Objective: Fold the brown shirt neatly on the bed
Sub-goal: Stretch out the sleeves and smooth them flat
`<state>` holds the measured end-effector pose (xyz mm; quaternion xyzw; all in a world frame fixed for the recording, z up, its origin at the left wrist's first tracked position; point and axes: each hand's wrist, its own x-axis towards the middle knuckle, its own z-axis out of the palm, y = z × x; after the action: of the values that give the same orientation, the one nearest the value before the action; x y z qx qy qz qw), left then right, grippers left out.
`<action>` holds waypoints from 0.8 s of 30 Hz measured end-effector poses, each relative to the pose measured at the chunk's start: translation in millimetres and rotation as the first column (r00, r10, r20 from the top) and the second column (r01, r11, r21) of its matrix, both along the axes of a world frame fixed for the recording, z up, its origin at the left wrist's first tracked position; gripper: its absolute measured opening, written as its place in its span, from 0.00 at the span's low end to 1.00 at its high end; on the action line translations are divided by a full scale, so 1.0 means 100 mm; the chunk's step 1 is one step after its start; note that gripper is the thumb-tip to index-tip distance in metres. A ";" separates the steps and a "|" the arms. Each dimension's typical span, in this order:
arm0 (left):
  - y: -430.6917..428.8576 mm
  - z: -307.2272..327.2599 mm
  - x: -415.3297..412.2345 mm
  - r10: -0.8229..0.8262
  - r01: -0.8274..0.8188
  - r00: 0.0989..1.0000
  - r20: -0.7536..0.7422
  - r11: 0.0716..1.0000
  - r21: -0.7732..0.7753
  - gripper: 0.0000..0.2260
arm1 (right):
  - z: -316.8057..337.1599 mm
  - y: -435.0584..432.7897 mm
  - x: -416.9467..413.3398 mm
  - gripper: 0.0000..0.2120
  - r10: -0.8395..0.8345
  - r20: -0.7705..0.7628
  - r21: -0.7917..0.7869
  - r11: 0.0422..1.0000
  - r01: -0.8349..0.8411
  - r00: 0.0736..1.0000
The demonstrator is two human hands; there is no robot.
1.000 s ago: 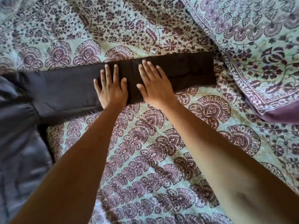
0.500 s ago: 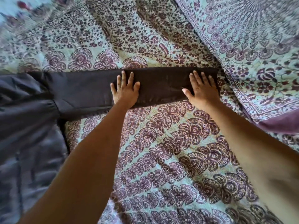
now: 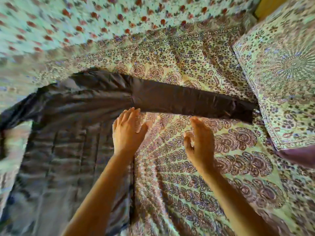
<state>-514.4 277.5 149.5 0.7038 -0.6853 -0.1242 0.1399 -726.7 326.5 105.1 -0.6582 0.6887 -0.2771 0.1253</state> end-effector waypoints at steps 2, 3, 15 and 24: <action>0.28 0.21 0.24 0.007 -0.007 1.000 0.011 1.000 -0.001 0.28 | 0.20 0.14 0.27 0.25 0.036 0.025 0.000 0.999 -0.036 0.999; 0.45 0.33 0.38 0.012 -0.012 1.000 0.007 1.000 -0.007 0.29 | 0.33 0.23 0.42 0.25 0.059 0.044 -0.019 0.998 -0.058 0.997; 2.86 1.29 2.61 0.261 -0.285 0.950 -0.174 0.949 -0.132 0.31 | 1.49 1.91 2.88 0.25 0.378 0.023 -0.180 0.912 -0.368 0.925; 4.06 1.77 4.30 0.370 -0.395 0.916 -0.152 0.898 -0.195 0.31 | 1.99 2.73 4.64 0.26 0.491 -0.002 -0.237 0.846 -0.478 0.871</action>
<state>-84.8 683.7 326.8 0.7967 -0.5341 -0.0560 0.2773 -262.9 599.9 304.5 -0.8122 0.4596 -0.3333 0.1342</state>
